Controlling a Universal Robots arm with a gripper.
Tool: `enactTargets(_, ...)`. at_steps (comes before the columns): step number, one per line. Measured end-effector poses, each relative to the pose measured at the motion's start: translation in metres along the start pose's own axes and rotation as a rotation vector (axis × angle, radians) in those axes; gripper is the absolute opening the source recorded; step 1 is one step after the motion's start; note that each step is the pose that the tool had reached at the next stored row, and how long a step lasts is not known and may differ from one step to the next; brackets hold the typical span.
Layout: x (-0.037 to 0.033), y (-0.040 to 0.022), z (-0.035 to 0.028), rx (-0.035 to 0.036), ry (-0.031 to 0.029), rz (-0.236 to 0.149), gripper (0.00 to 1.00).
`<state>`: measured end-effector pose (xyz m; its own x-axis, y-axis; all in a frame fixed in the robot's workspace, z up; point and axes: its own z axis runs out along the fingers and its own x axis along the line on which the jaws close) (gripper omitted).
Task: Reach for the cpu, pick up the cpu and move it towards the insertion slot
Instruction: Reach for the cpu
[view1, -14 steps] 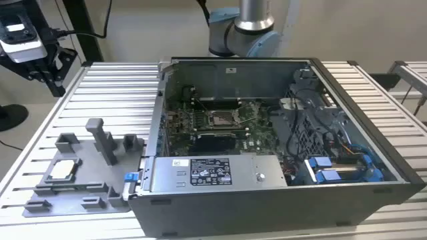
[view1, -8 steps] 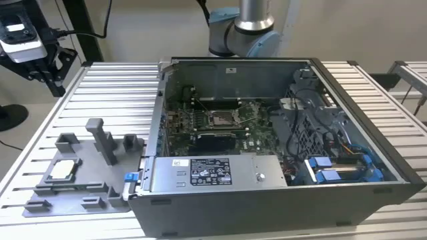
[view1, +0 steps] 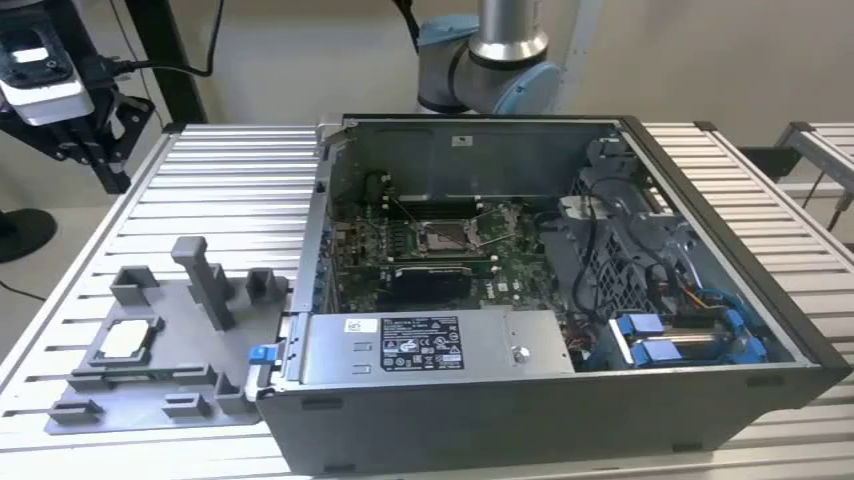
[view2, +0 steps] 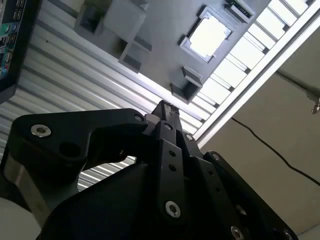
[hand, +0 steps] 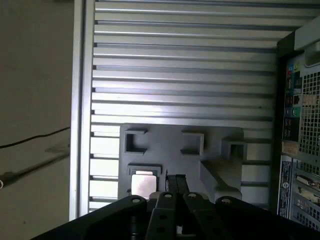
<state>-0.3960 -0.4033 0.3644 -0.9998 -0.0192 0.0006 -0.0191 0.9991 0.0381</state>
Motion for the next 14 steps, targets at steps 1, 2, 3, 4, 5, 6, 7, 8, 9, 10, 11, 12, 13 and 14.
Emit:
enactTargets(1,0.0009,-0.0006,0.0000,-0.0002,-0.0001,0.000,0.00)
enactTargets(2,0.0021,-0.0017,0.0000,-0.0005,-0.0001,0.000,0.00)
enactTargets(3,0.0033,-0.0036,0.0000,-0.0008,-0.0001,0.000,0.00)
enactTargets(4,0.0045,-0.0058,0.0000,-0.0011,-0.0001,0.000,0.00)
enactTargets(5,0.0056,-0.0082,0.0000,-0.0014,-0.0002,0.000,0.00)
enactTargets(6,0.0068,-0.0105,0.0000,-0.0016,-0.0002,0.000,0.00)
enactTargets(7,0.0081,-0.0127,-0.0001,-0.0019,-0.0001,0.000,0.00)
enactTargets(8,0.0094,-0.0149,-0.0001,-0.0021,-0.0001,0.000,0.00)
enactTargets(9,0.0109,-0.0167,-0.0001,-0.0022,-0.0001,0.000,0.00)
enactTargets(10,0.0129,-0.0183,-0.0001,-0.0024,-0.0002,0.000,0.00)
enactTargets(11,0.0152,-0.0197,-0.0001,-0.0026,-0.0002,0.000,0.00)
enactTargets(12,0.0172,-0.0211,-0.0001,-0.0028,-0.0002,0.000,0.00)
enactTargets(13,0.0194,-0.0229,-0.0001,-0.0029,-0.0001,0.000,0.00)
enactTargets(14,0.0212,-0.0244,-0.0002,-0.0029,-0.0002,0.000,0.00)
